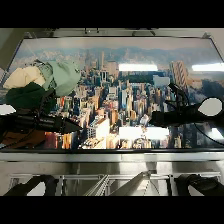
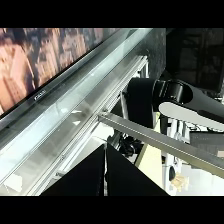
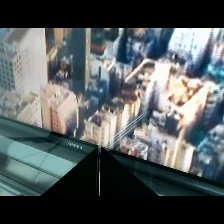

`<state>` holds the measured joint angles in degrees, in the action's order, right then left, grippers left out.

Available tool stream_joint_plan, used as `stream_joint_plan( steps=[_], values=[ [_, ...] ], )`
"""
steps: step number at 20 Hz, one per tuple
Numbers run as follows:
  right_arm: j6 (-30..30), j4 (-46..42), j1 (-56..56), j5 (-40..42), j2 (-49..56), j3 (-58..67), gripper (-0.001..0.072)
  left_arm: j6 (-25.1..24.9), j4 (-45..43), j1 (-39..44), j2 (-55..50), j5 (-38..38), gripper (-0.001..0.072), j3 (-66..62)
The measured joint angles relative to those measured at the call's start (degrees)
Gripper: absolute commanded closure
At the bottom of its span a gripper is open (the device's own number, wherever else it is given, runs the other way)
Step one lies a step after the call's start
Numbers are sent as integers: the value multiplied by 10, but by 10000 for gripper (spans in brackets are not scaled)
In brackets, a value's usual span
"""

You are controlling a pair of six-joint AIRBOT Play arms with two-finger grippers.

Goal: Fold the shirts.

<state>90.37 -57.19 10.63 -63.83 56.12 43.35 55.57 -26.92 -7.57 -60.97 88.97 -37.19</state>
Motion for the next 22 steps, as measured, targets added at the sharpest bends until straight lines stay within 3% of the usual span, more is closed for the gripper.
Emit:
stream_joint_plan(
  steps=[7,15,18,22],
  values=[
    [0,0,0,0,3,-1,693,0,-2,0,-21,0,688,1],
    [0,0,0,0,3,-1,694,0,12,1,-129,-16,689,1],
    [0,0,0,0,3,-1,693,-32,71,-5,-189,-33,688,-17],
    [0,1,0,2,3,-1,693,-96,110,-37,-236,-2,688,-73]
  ],
)
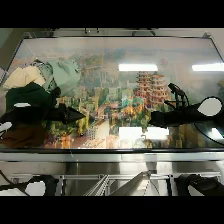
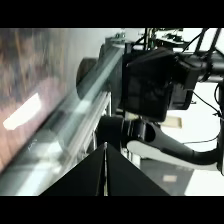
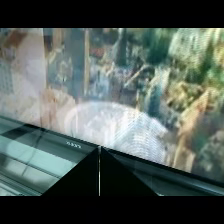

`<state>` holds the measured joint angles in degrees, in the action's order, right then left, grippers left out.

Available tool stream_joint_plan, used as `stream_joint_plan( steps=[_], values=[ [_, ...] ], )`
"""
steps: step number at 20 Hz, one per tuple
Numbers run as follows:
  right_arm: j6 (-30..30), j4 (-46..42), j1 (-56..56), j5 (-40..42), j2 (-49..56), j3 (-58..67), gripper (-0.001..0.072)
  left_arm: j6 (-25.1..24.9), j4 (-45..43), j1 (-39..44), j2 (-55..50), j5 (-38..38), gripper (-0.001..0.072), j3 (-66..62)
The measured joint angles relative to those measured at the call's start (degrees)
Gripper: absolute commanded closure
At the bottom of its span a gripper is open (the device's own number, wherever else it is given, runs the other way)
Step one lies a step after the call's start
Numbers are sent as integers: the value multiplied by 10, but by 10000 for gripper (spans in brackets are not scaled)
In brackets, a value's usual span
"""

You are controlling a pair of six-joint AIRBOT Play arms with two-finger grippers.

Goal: Fold the shirts.

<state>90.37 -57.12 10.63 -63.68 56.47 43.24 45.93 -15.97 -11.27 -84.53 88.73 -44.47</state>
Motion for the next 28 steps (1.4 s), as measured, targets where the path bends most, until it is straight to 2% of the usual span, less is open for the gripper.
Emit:
stream_joint_plan(
  steps=[4,11,12,14,15,17,22,26,27,28],
  values=[
    [0,21,0,24,0,0,694,-23,-21,-62,28,-41,688,-70],
    [0,52,0,44,10,0,693,-33,-46,-164,70,-109,687,-222],
    [0,54,0,45,14,0,693,-33,-48,-173,71,-116,643,-240],
    [-3,56,0,49,22,0,683,-29,-57,-182,69,-136,-13,-267],
    [-5,56,-1,52,27,0,663,-26,-62,-182,65,-157,-8,-277],
    [-13,56,-7,60,33,0,282,-23,-92,-173,47,-207,-8,-301],
    [-22,44,-54,86,41,0,277,21,-245,-111,-70,-297,-6,-395],
    [-27,40,-98,96,50,0,277,53,-309,-56,-198,-324,-5,-495],
    [-31,40,-104,96,54,0,277,61,-317,-46,-226,-328,16,-520],
    [-31,38,-109,96,57,0,277,70,-326,-36,-255,-329,75,-548]
  ],
)
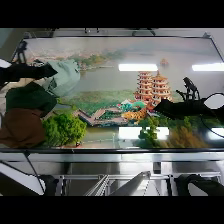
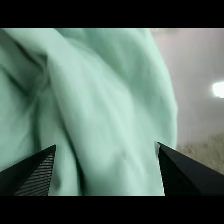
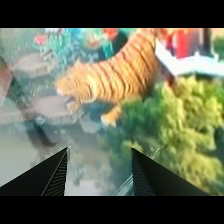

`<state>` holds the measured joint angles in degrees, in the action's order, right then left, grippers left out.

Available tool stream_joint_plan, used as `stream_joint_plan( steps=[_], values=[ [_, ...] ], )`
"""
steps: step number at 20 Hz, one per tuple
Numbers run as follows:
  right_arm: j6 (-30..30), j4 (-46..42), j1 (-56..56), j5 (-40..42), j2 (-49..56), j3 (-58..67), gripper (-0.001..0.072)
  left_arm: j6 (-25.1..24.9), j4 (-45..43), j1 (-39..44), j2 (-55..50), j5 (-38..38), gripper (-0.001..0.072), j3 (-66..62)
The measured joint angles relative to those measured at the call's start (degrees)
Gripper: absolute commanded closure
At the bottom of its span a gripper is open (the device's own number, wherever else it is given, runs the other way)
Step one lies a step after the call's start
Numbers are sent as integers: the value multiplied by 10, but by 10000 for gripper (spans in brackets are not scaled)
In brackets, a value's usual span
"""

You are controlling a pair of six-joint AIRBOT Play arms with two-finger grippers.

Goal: Fold the shirts.

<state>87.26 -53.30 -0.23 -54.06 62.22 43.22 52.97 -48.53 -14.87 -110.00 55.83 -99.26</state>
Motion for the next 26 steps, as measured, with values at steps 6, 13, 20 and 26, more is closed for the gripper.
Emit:
stream_joint_plan(
  steps=[6,13,20,26],
  values=[
    [-21,0,-10,2,17,0,649,63,-35,28,-92,82,706,-145],
    [-73,0,-14,-18,17,35,693,50,278,71,24,198,704,-169],
    [-98,0,-48,-82,-48,137,692,105,300,200,185,291,694,-143],
    [-102,-8,-68,-138,-78,149,176,155,136,264,222,267,34,-19]
  ],
)
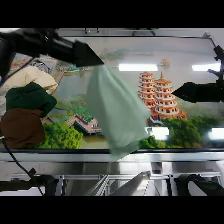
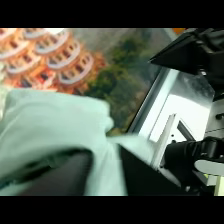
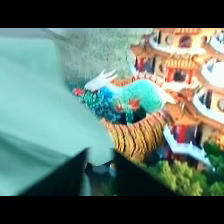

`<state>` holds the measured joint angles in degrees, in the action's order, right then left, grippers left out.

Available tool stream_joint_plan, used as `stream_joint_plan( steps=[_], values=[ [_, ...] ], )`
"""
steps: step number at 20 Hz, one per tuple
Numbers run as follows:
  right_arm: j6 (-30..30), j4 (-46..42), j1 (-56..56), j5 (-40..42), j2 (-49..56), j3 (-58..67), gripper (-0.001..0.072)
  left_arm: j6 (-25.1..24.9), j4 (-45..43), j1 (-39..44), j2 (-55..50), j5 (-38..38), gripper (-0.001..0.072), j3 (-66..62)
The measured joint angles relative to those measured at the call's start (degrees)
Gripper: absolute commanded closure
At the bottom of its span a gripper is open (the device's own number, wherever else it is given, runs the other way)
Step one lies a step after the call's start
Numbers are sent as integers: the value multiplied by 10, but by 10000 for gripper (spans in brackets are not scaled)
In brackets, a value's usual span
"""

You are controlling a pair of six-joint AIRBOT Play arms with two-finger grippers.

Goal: Fold the shirts.

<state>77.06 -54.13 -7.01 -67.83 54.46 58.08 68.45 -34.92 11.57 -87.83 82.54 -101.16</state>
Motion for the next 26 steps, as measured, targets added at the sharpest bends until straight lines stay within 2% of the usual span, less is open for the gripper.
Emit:
stream_joint_plan(
  steps=[1,6,10,14,16,18,19,20,22,23,26],
  values=[
    [0,-4,-1,-5,4,-4,191,2,-13,1,-2,-4,-9,23],
    [-5,-20,-2,-24,33,-70,190,42,-87,-42,-13,42,-8,114],
    [-57,-11,-2,-5,84,-137,191,75,-171,-77,0,100,-6,238],
    [-141,70,16,15,185,-160,194,85,-210,-89,24,70,-5,389],
    [-180,119,36,22,236,-163,347,83,-214,-85,26,35,12,446],
    [-214,165,58,29,281,-164,349,76,-208,-73,15,-2,12,477],
    [-228,185,68,30,297,-163,421,75,-206,-63,3,-18,13,481],
    [-243,208,76,31,310,-162,687,73,-204,-53,-12,-32,54,479],
    [-268,242,82,28,322,-160,694,70,-195,-33,-46,-47,698,456],
    [-279,253,83,19,322,-157,694,64,-193,-24,-64,-63,696,440],
    [-300,275,63,-35,299,-140,694,34,-182,-5,-90,-47,696,378]
  ],
)
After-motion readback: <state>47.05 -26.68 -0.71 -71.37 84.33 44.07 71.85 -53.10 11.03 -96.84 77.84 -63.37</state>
